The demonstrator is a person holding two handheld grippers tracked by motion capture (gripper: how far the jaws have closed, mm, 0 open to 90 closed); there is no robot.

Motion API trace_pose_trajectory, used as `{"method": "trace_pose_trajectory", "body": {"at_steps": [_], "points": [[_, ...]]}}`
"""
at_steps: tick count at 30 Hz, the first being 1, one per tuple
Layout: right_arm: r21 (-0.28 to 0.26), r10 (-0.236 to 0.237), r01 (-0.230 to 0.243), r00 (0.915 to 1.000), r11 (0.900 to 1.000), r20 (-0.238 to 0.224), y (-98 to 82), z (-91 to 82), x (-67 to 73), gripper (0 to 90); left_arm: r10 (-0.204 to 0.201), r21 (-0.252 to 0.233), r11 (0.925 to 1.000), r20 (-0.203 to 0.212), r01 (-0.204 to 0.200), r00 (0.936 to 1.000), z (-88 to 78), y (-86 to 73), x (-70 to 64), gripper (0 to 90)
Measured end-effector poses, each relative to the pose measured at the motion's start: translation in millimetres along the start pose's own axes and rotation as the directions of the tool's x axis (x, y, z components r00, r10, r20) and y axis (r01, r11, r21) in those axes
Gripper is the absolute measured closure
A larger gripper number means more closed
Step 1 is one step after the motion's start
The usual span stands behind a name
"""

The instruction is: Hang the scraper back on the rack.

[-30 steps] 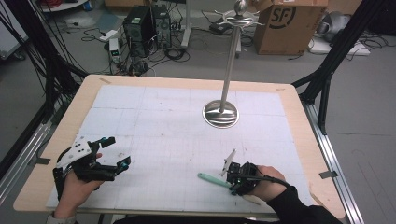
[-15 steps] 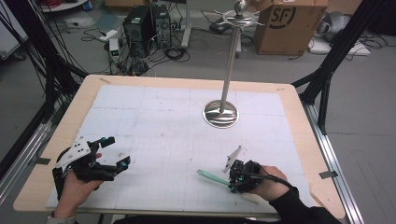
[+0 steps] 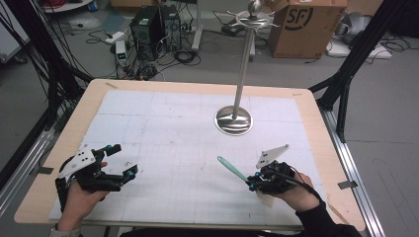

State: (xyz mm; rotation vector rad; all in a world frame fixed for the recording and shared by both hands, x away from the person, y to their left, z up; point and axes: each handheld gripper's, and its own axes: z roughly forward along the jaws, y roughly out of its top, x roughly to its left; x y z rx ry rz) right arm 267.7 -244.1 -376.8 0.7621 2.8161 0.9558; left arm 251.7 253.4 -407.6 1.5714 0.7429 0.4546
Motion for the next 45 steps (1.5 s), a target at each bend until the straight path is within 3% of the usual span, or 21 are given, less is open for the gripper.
{"method": "trace_pose_trajectory", "body": {"at_steps": [6,10,18,24,27,39,43,45], "points": [[-0.095,0.013,-0.013,0.9999,0.995,0.008,-5.9,-4.8,-8.4,80.2,-0.001,0.01,1.0,0.001,0.001,1.0,0.4,-0.5,0.0,1.7],[-0.189,0.036,-0.032,0.9991,0.982,0.022,-8.2,-12.4,-16.3,80.2,-0.001,0.01,1.0,0.001,0.001,1.0,0.5,-0.5,-0.1,1.7],[-0.371,0.09,-0.067,0.9948,0.926,0.046,-10.0,-29.2,-28.2,80.2,0.0,0.014,0.9999,0.003,0.0,1.0,1.4,-1.0,-0.5,1.7],[-0.492,0.13,-0.094,0.9908,0.866,0.04,-11.2,-38.3,-38.6,80.2,0.0,0.013,0.9999,0.003,0.0,1.0,1.2,-0.9,-0.5,1.7],[-0.528,0.123,-0.085,0.9918,0.845,0.036,-12.0,-41.1,-44.3,80.3,0.0,0.013,0.9999,0.003,0.0,1.0,1.5,-1.1,-0.5,1.7],[-0.616,0.105,-0.062,0.994,0.786,0.033,-3.8,-55.0,-62.8,80.2,-0.005,0.012,0.9999,0.007,0.005,1.0,2.3,-1.3,-0.6,1.7],[-0.654,0.091,-0.05,0.9954,0.755,0.029,0.1,-60.7,-71.2,80.2,0.004,-0.01,0.9999,0.022,-0.004,0.9998,2.7,-0.3,-2.7,1.7],[-0.662,0.087,-0.046,0.9957,0.748,0.03,2.4,-63.0,-76.4,80.2,0.004,-0.019,0.9998,0.017,-0.004,0.9998,2.3,0.2,-2.7,1.7]]}}
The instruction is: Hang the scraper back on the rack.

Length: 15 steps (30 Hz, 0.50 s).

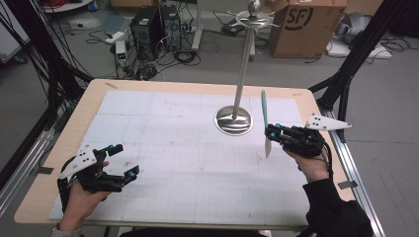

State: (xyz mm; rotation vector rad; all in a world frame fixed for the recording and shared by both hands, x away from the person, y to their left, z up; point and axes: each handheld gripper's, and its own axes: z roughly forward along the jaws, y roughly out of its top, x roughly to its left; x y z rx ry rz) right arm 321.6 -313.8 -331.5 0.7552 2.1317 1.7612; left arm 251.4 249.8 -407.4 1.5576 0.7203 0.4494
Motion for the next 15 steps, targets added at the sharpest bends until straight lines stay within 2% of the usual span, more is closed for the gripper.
{"method": "trace_pose_trajectory", "body": {"at_steps": [6,10,15], "points": [[-0.029,-0.028,0.028,0.9996,0.999,0.007,10.8,0.5,-12.3,80.2,0.0,0.006,1.0,0.001,0.0,1.0,-1.1,-0.7,0.1,1.7],[-0.094,0.015,-0.015,0.9999,0.995,-0.001,15.9,2.1,-23.7,80.2,-0.014,0.007,0.9999,0.012,0.013,0.9998,-0.9,-0.9,-0.5,1.7],[-0.103,0.016,-0.015,0.9998,0.995,0.012,24.1,6.0,-35.7,80.2,-0.006,0.005,1.0,0.023,0.006,0.9997,-1.0,-0.4,-3.1,1.7]]}}
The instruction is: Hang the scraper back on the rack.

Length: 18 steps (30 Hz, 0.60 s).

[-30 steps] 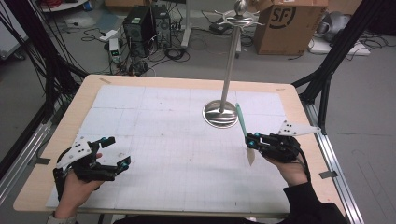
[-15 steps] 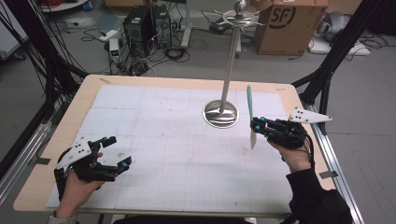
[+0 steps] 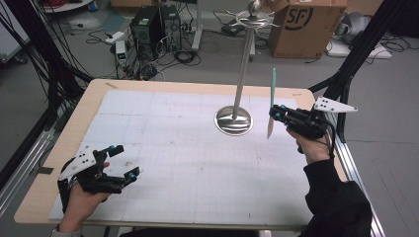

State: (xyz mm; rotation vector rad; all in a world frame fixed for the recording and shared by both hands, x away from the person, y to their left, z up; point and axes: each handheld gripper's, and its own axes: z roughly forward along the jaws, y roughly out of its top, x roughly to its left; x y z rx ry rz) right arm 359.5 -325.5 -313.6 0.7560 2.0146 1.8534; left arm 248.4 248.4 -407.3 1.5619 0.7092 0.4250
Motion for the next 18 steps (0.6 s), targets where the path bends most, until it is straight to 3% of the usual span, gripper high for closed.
{"method": "trace_pose_trajectory", "body": {"at_steps": [9,14,18], "points": [[0.018,-0.002,0.001,0.9999,1.0,0.017,12.9,5.3,-14.0,80.2,-0.007,0.005,1.0,-0.012,0.007,0.9999,-3.6,-1.3,1.1,1.7],[-0.03,0.023,-0.022,0.9992,0.999,0.031,20.6,2.9,-25.9,80.2,-0.008,0.007,0.9999,-0.016,0.008,0.9998,-4.6,-1.9,1.3,1.7],[-0.022,0.017,-0.016,0.9993,1.0,0.035,29.3,3.5,-32.7,80.2,-0.006,0.01,0.9999,-0.018,0.006,0.9998,-5.4,-2.2,1.9,1.7]]}}
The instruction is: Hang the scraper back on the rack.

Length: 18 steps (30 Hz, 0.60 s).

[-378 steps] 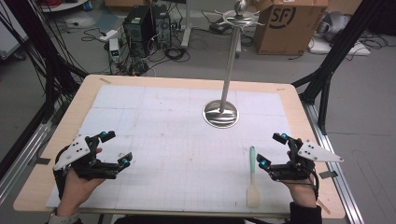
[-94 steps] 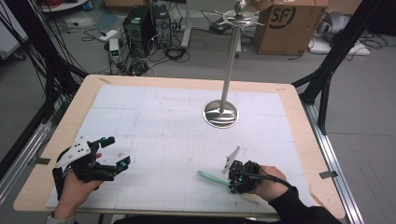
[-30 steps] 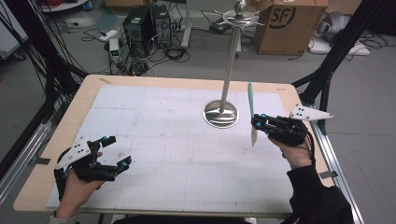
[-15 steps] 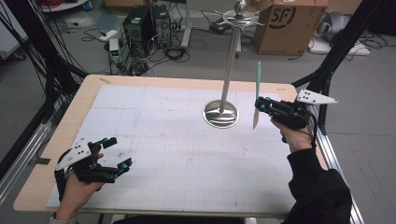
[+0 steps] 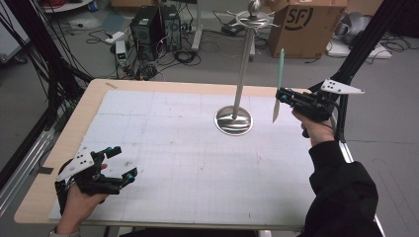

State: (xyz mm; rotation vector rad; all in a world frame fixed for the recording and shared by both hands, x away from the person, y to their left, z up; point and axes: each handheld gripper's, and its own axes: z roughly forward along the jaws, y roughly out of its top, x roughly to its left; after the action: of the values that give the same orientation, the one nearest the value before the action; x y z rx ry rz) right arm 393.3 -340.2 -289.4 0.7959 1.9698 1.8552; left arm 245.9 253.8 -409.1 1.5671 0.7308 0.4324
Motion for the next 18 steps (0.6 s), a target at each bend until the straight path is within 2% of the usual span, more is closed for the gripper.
{"method": "trace_pose_trajectory", "body": {"at_steps": [3,9,14,18], "points": [[0.006,0.002,-0.002,1.0,1.0,0.008,5.5,2.5,-3.9,80.2,-0.003,0.004,1.0,-0.002,0.003,1.0,-0.6,-0.7,0.6,1.7],[-0.02,0.013,-0.012,0.9997,1.0,0.02,14.3,5.7,-11.5,80.2,-0.009,0.002,1.0,-0.004,0.009,1.0,-2.8,-1.0,0.3,1.7],[-0.016,-0.017,0.017,0.9998,1.0,0.007,24.8,9.8,-13.2,80.2,-0.011,0.0,0.9999,-0.006,0.011,0.9999,-4.9,-1.2,0.4,1.7],[-0.019,-0.016,0.016,0.9998,1.0,0.01,32.5,14.2,-13.0,80.3,-0.011,0.0,0.9999,-0.008,0.011,0.9999,-6.4,-1.3,0.6,1.7]]}}
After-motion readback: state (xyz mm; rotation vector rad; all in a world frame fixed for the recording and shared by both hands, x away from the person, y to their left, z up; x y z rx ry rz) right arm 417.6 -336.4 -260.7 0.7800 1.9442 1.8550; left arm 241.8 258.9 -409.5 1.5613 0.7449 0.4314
